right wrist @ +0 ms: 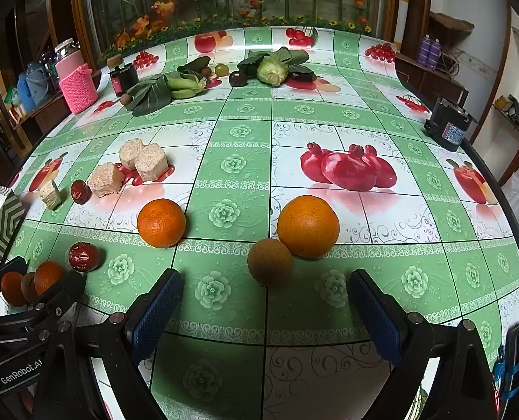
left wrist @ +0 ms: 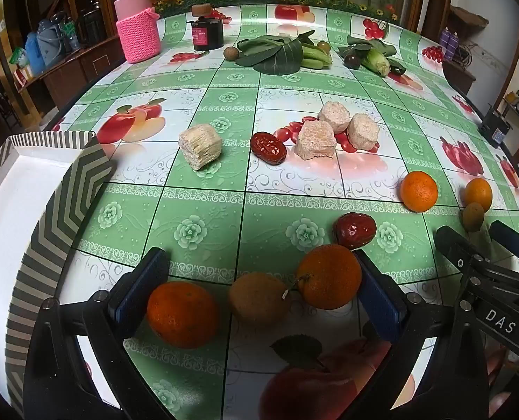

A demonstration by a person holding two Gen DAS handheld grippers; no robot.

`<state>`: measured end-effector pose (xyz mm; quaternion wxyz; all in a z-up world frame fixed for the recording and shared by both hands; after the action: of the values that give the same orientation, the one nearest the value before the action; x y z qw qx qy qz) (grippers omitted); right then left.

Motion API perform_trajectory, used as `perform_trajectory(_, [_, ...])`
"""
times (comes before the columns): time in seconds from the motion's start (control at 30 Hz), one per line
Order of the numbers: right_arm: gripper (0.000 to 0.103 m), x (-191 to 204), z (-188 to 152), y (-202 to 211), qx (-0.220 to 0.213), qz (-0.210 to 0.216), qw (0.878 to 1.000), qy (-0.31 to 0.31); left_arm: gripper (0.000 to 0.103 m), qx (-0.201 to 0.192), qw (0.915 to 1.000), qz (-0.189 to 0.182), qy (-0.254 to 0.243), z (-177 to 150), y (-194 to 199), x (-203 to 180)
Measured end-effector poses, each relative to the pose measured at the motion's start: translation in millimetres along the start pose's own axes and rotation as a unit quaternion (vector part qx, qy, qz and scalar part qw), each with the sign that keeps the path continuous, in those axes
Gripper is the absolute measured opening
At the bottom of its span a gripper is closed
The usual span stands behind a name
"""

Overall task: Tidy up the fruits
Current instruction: 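Move both tools toward the fruits lying on the tablecloth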

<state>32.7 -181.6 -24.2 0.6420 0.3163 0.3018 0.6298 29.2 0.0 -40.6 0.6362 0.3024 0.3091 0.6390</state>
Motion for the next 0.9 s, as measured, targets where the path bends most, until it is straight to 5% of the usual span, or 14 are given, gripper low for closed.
perform_trajectory(0.17, [0.096, 0.9, 0.2, 0.7, -0.004, 0.004, 1.0, 0.001, 0.103, 0.0, 1.0, 0.0, -0.001, 0.3, 0.1, 0.2])
perform_trajectory(0.23, [0.068, 4.1, -0.2, 5.8, -0.013, 0.012, 1.0, 0.008, 0.102, 0.003, 1.0, -0.004, -0.008, -0.6, 1.9, 0.9])
perform_trajectory(0.3, [0.059, 10.0, 1.9, 15.0, -0.019, 0.033, 0.999, 0.014, 0.097, 0.0, 0.9999, -0.01, -0.009, -2.5, 9.0, 4.3])
perform_trajectory(0.57, [0.058, 10.1, 1.7, 72.8, -0.087, 0.077, 0.993, 0.012, 0.097, -0.072, 0.9964, -0.027, -0.036, 3.7, 69.6, 30.9])
perform_trajectory(0.7, [0.058, 2.8, -0.5, 105.3, -0.122, 0.107, 0.987, 0.009, 0.097, -0.073, 0.9946, -0.052, -0.053, -12.0, 85.8, 36.0])
perform_trajectory(0.9, [0.058, -10.8, -14.7, 116.4, -0.116, 0.096, 0.989, 0.012, 0.097, -0.064, 0.9936, -0.078, -0.052, -25.6, 89.1, 37.1])
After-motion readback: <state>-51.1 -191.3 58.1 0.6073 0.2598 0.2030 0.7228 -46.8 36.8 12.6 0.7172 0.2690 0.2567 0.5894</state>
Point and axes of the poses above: each gripper's, at about its wrist camera, not at the fingertips, and y roughly against the way its jaws point, x to its left, z to its top, the point moved 5 cm from there along -y, roughly the way its jaws point, and after that the axes turned 3 degrees about -x, right-handed, at the moved point
